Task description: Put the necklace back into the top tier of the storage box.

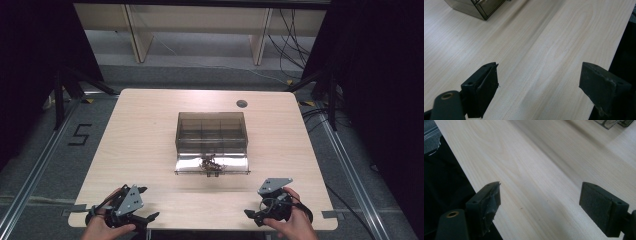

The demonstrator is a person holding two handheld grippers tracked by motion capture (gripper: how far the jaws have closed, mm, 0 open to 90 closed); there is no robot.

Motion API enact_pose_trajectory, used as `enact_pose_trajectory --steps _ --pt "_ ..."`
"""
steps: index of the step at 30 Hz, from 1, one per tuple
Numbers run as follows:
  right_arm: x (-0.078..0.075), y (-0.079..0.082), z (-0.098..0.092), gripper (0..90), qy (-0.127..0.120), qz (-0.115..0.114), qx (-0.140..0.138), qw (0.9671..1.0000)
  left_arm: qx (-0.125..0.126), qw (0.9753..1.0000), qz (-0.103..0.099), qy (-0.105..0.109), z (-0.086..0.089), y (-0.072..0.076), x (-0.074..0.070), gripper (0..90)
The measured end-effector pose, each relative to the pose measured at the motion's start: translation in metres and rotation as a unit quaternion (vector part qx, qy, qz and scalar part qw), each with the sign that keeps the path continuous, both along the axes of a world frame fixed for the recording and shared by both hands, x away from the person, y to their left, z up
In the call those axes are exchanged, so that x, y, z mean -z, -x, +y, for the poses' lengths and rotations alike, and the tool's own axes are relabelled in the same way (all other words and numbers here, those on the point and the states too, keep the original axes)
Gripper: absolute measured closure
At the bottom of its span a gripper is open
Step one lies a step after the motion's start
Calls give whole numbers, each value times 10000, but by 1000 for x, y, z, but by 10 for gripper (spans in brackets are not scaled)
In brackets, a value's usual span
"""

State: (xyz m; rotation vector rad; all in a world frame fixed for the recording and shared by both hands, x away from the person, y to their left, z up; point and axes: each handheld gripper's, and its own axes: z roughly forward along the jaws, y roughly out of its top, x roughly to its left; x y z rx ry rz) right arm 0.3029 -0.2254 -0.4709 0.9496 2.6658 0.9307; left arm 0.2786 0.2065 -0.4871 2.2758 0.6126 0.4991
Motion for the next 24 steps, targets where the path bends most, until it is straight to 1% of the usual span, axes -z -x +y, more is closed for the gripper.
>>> enact_pose_trajectory --steps 1,2,3,4,5,6,8,9,10,11,12,13,14,15,16,17,19,20,22,23,24 --pt "1 -1 0 185 -2 -39 -38 10000 4 10000 27 67 0 0 0 150" --pt "-1 0 -1 185 55 84 -48 9999 12 10000 30 58 0 0 0 151" --pt "-1 1 -1 185 55 110 16 9999 10 10000 31 61 0 1 0 151" --pt "0 1 -2 185 44 79 -4 10000 13 10000 31 58 0 1 0 151" --pt "2 1 -1 185 -7 -4 19 10000 13 10000 30 56 0 1 0 151" --pt "2 2 -1 185 -25 -1 33 10000 10 10000 26 59 0 0 0 151" --pt "3 2 -3 185 27 36 -17 10000 8 10000 27 62 0 0 0 151" --pt "3 4 -3 185 26 58 47 10000 8 10000 28 63 0 0 0 151" --pt "6 4 -2 185 1 -28 68 10000 8 10000 17 23 0 0 0 151" --pt "5 5 -4 185 34 43 55 10000 -5 10000 -6 -14 0 0 0 151" --pt "5 5 -4 185 14 102 78 9999 2 10000 1 -8 0 0 0 151" --pt "7 4 -5 185 6 26 -22 10000 5 10000 9 -3 0 0 0 151" --pt "9 4 -5 184 -58 -54 -2 10000 4 10000 5 -13 0 0 0 151" --pt "9 6 -5 184 -58 24 85 9999 6 10000 5 -13 0 0 0 151" --pt "9 7 -5 184 -63 5 111 9999 5 10000 6 -17 0 0 0 151" --pt "10 6 -6 184 -63 -35 64 10000 7 10000 8 -13 0 0 0 151" --pt "9 8 -6 184 -28 60 109 9999 8 10000 9 -8 0 0 0 151" --pt "12 9 -6 184 -90 -30 122 9999 8 10000 6 -15 0 0 0 151" --pt "11 10 -7 184 2 51 77 10000 11 10000 10 -18 0 0 0 151" --pt "13 10 -6 184 -59 -47 100 9999 10 10000 12 -21 0 0 0 151" --pt "12 11 -6 184 -22 91 121 9999 8 10000 9 -21 0 0 0 151"
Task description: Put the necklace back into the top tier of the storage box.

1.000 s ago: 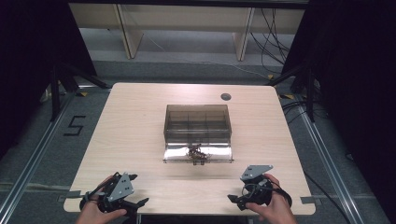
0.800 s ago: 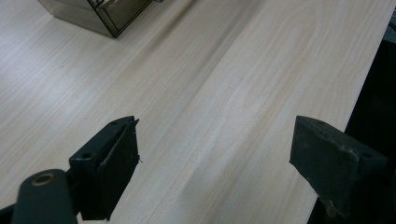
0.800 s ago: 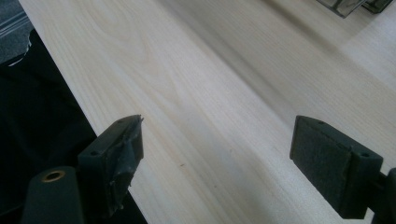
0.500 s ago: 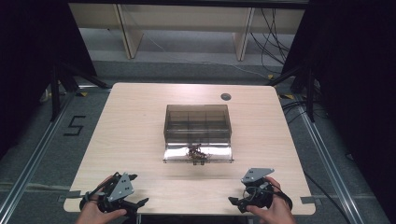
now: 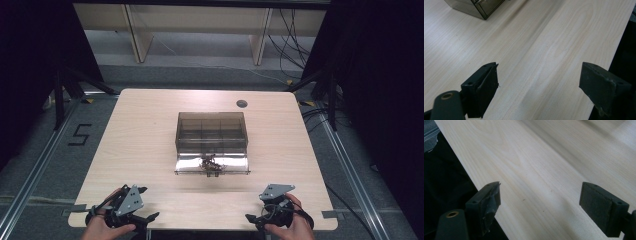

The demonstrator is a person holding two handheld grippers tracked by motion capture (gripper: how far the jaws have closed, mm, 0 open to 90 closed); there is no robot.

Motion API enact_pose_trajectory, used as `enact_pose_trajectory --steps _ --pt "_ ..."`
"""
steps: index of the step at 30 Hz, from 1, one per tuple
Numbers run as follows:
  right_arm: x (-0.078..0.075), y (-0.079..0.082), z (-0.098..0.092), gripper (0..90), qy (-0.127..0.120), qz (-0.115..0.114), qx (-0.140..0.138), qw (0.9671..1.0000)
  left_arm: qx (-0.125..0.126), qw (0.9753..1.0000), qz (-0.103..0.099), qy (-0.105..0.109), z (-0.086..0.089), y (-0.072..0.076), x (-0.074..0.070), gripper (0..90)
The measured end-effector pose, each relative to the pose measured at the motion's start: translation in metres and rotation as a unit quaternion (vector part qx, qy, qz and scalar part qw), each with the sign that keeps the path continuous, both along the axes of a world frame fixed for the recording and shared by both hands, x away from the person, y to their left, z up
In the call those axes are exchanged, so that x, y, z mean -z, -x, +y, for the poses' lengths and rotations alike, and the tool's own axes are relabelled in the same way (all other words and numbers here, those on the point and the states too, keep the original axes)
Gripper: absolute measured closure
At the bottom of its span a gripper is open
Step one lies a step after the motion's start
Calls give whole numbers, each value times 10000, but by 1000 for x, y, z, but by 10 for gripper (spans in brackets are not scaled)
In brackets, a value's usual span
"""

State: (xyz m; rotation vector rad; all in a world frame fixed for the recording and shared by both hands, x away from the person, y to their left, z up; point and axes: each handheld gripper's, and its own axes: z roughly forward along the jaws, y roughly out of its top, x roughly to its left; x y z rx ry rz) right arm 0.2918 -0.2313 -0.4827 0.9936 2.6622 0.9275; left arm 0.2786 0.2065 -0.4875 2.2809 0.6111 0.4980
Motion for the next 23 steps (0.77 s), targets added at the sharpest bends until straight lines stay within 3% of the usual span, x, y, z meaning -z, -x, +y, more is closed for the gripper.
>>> enact_pose_trajectory --steps 2,4,7,10,23 --pt "2 -1 -1 183 -45 -120 -122 9998 3 10000 3 2 0 0 0 151" --pt "3 2 0 183 -47 -159 9 9999 0 10000 -1 6 0 0 0 151" --pt "3 2 -1 182 -77 -236 -54 9997 -3 10000 -3 13 0 0 0 151" --pt "1 4 -2 180 -55 -183 63 9998 2 10000 0 0 0 0 0 151" --pt "2 5 -3 181 -27 -174 25 9998 5 10000 1 -3 0 0 0 151"
